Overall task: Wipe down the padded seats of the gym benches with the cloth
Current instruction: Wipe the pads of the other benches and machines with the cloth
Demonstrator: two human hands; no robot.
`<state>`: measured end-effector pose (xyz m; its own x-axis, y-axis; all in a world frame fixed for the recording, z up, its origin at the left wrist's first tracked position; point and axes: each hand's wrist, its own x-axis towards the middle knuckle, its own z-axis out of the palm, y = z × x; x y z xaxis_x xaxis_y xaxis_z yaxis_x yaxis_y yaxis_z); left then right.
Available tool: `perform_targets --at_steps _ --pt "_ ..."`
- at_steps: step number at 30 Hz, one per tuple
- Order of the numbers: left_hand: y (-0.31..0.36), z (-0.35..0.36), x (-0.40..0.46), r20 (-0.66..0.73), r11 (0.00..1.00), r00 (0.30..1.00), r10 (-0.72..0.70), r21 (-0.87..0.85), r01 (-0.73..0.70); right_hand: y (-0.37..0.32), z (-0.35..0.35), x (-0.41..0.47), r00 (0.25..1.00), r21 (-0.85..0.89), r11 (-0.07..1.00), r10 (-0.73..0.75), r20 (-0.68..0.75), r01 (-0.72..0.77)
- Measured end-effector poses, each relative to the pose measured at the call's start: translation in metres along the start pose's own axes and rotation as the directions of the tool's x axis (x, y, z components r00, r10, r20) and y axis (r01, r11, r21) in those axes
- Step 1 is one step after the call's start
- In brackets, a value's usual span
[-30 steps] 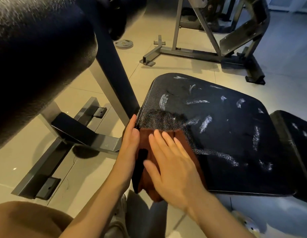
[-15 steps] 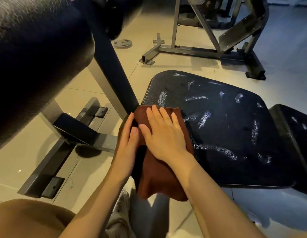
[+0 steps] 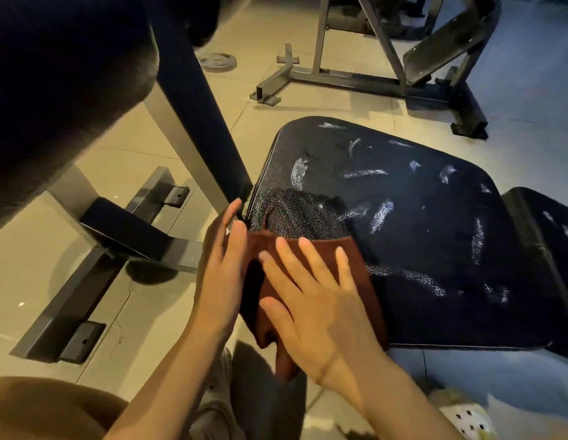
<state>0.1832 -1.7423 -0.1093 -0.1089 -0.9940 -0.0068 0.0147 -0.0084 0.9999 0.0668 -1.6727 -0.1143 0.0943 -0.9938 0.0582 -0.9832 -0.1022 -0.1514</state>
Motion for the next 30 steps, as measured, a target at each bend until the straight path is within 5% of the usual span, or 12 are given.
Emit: perform_targets --at_steps 4,6,10,16,21,30 --pt "0.007 0.001 -0.001 -0.072 0.993 0.993 -0.092 -0.082 0.086 0.003 -0.001 0.051 0.998 0.088 0.995 -0.044 0.047 0.040" --pt "0.010 0.003 0.001 -0.132 0.998 0.990 -0.042 0.030 0.046 0.004 -0.002 0.068 1.000 0.088 0.996 0.007 -0.001 -0.007" --pt "0.011 0.001 0.013 -0.098 0.938 0.979 0.178 0.318 -0.139 0.008 -0.001 0.057 0.963 0.115 0.960 0.263 -0.056 -0.255" --pt "0.007 0.013 0.023 0.063 0.848 0.959 0.275 0.454 -0.273 0.025 0.008 -0.015 0.806 0.012 0.819 0.566 -0.172 -0.573" --pt "0.011 0.006 0.040 0.180 0.790 0.912 0.369 0.455 -0.410 0.015 0.013 -0.028 0.750 -0.018 0.772 0.610 -0.255 -0.635" --pt "0.017 -0.016 0.037 0.445 0.684 0.814 0.374 0.460 -0.566 -0.065 0.028 0.019 0.819 0.072 0.862 0.501 -0.280 -0.502"
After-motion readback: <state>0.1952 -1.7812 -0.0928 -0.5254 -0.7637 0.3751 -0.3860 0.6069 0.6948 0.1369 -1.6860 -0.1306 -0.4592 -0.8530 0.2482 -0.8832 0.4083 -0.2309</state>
